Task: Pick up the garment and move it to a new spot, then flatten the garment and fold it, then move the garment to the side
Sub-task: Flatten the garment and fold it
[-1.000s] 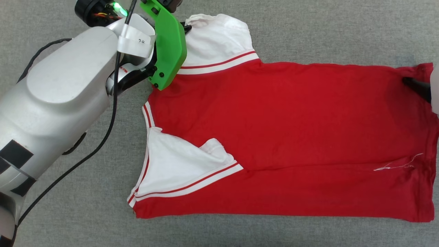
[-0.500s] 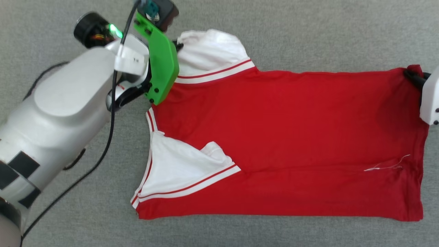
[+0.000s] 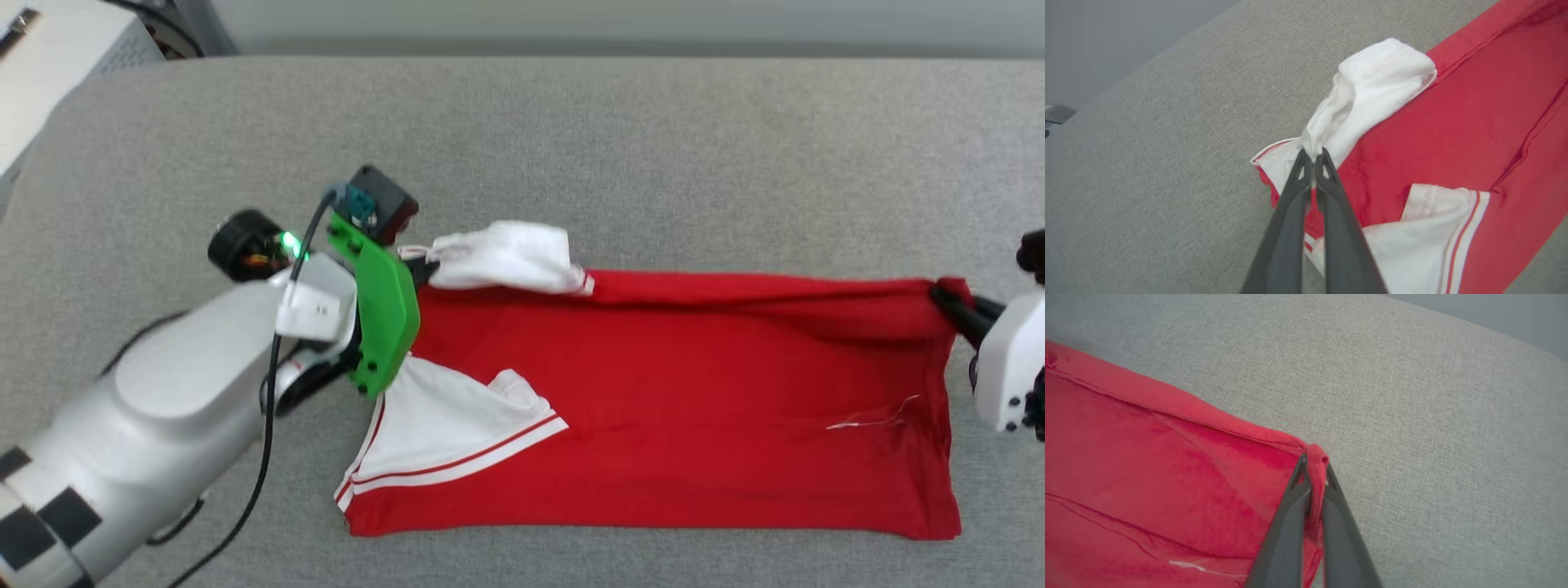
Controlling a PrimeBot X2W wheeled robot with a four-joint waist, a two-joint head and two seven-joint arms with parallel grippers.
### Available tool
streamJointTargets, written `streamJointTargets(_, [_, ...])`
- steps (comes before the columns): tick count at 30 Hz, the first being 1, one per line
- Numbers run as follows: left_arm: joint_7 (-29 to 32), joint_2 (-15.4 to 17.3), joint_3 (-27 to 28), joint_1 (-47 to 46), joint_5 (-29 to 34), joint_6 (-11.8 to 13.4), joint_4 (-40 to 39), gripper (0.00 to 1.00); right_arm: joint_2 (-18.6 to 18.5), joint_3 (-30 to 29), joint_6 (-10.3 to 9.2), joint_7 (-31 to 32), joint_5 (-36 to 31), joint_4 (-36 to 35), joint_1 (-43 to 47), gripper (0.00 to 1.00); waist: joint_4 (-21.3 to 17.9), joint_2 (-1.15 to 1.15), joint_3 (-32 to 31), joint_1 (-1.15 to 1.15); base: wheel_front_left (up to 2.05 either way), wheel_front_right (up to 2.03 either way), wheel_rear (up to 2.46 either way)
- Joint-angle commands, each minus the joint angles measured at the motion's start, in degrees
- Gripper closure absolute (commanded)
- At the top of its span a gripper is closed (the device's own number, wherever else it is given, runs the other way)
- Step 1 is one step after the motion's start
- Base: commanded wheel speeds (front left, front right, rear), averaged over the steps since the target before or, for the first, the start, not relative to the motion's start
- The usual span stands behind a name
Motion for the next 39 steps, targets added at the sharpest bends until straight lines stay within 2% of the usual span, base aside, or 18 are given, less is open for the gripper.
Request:
streamJointTargets(1, [-1.1, 2.0, -0.4, 5.2, -1.3, 1.9, -3.0, 1.00, -0.4, -0.7, -0.04, -1.2, -0.1, -1.4, 4.4, 1.00, 0.3, 0.19, -4.2, 0.00, 0.00, 0.00, 0.00])
streamJointTargets(7, [-2.2, 4.8, -0.9, 13.4, -2.8, 5.2, -8.1, 1.00, 0.1, -2.7, -0.04, -2.5, -0.4, -3.5, 11.5, 1.00, 0.3, 0.19, -6.2, 0.00, 0.00, 0.00, 0.00])
streamJointTargets(13, [-2.3, 6.2, -1.4, 19.4, -3.4, 7.5, -11.3, 1.00, 1.3, -5.5, -0.04, -2.8, -0.7, -5.2, 17.8, 1.00, 0.6, 0.19, -6.6, 0.00, 0.00, 0.00, 0.00])
streamJointTargets(19, [-2.5, 6.6, -1.6, 22.9, -3.2, 8.8, -12.3, 1.00, 2.9, -8.1, -0.04, -1.7, -1.0, -6.7, 23.4, 1.00, 0.8, 0.19, -6.0, 0.00, 0.00, 0.00, 0.00])
streamJointTargets(26, [-4.0, 5.3, -1.5, 24.8, -3.9, 8.8, -9.5, 1.00, 5.3, -8.9, -0.04, -0.1, -1.8, -5.7, 25.6, 1.00, 0.5, 0.19, -5.2, 0.00, 0.00, 0.00, 0.00])
streamJointTargets(27, [-4.5, 5.0, -1.4, 24.7, -3.7, 9.0, -9.0, 0.81, 5.7, -9.0, -0.04, -0.1, -1.8, -5.5, 25.5, 1.00, 0.5, 0.19, -5.3, 0.00, 0.00, 0.00, 0.00])
streamJointTargets(28, [-5.3, 4.7, -1.2, 24.8, -3.3, 9.3, -8.6, 0.00, 6.1, -9.5, -0.04, -0.3, -1.7, -5.4, 25.4, 0.93, 0.4, 0.19, -5.4, 0.00, 0.00, 0.00, 0.00])
streamJointTargets(29, [-6.2, 4.5, -1.0, 24.9, -3.2, 9.6, -8.3, 0.00, 6.5, -9.9, -0.04, -0.4, -1.5, -5.3, 25.3, 0.31, 0.4, 0.19, -5.6, 0.00, 0.00, 0.00, 0.00])
streamJointTargets(30, [-7.4, 4.3, -0.6, 25.1, -3.0, 9.9, -8.1, 0.00, 6.7, -10.3, -0.04, -0.3, -1.5, -5.4, 25.2, 0.00, 0.3, 0.19, -5.9, 0.00, 0.00, 0.00, 0.00])
streamJointTargets(33, [-11.1, 4.1, 0.7, 25.7, -2.3, 11.3, -8.2, 0.00, 6.5, -11.5, -0.04, -0.6, -1.3, -6.7, 25.3, 0.00, 0.3, 0.19, -6.9, 0.00, 0.00, 0.00, 0.00])
streamJointTargets(39, [-20.1, 5.0, 4.0, 27.3, 0.0, 16.6, -10.0, 0.00, 5.7, -16.6, -0.04, -0.4, 1.4, -11.4, 26.0, 0.00, 0.4, 0.19, -8.1, 0.00, 0.00, 0.00, 0.00])
